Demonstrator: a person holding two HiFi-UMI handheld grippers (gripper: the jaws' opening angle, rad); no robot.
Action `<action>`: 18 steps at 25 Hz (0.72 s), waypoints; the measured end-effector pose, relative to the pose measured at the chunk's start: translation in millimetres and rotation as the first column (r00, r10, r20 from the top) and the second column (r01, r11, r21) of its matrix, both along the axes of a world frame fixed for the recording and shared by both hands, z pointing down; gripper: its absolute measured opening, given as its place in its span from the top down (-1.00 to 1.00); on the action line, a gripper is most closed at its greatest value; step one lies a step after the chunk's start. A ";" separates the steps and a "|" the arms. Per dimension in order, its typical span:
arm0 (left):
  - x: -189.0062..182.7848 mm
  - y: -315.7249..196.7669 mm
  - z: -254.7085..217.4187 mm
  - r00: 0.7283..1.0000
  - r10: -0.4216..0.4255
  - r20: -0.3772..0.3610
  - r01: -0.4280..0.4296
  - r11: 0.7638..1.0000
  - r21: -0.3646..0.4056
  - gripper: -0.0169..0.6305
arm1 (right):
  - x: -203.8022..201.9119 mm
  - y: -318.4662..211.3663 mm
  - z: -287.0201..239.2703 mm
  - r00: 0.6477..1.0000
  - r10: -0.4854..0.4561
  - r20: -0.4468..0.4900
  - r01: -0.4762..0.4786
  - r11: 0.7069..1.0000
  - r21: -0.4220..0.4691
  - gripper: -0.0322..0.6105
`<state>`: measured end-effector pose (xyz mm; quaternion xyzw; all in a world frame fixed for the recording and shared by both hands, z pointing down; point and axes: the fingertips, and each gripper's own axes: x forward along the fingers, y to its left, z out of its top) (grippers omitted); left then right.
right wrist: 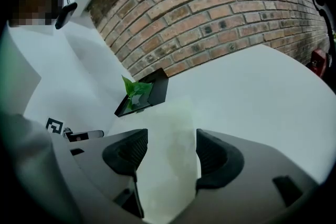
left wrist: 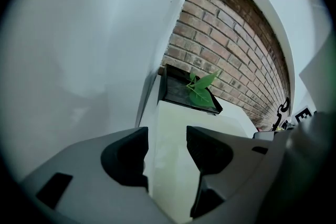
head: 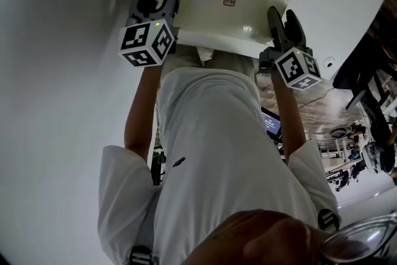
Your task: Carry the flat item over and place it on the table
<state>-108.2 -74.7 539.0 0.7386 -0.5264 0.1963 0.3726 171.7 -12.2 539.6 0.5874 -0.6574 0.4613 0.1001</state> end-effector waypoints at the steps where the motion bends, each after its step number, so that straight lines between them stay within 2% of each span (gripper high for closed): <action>1: 0.7 1.2 -4.0 1.000 -0.001 0.000 0.001 1.000 0.003 0.21 | -0.7 -0.4 -4.6 1.000 -0.002 -0.003 0.002 1.000 0.009 -0.01; 10: 13.6 10.0 -43.8 0.999 0.030 -0.013 -0.029 0.999 0.045 0.22 | -19.7 -2.4 -44.5 0.994 -0.092 -0.062 0.097 0.992 0.084 0.00; 16: 19.9 20.5 -74.4 0.998 0.038 -0.040 -0.036 0.997 0.062 0.29 | -37.4 2.8 -72.5 0.990 -0.136 -0.039 0.139 0.985 0.103 0.00; 18: 22.5 25.4 -82.6 0.998 0.044 -0.047 -0.041 0.997 0.064 0.37 | -40.7 6.9 -80.4 0.990 -0.135 -0.034 0.138 0.985 0.109 0.08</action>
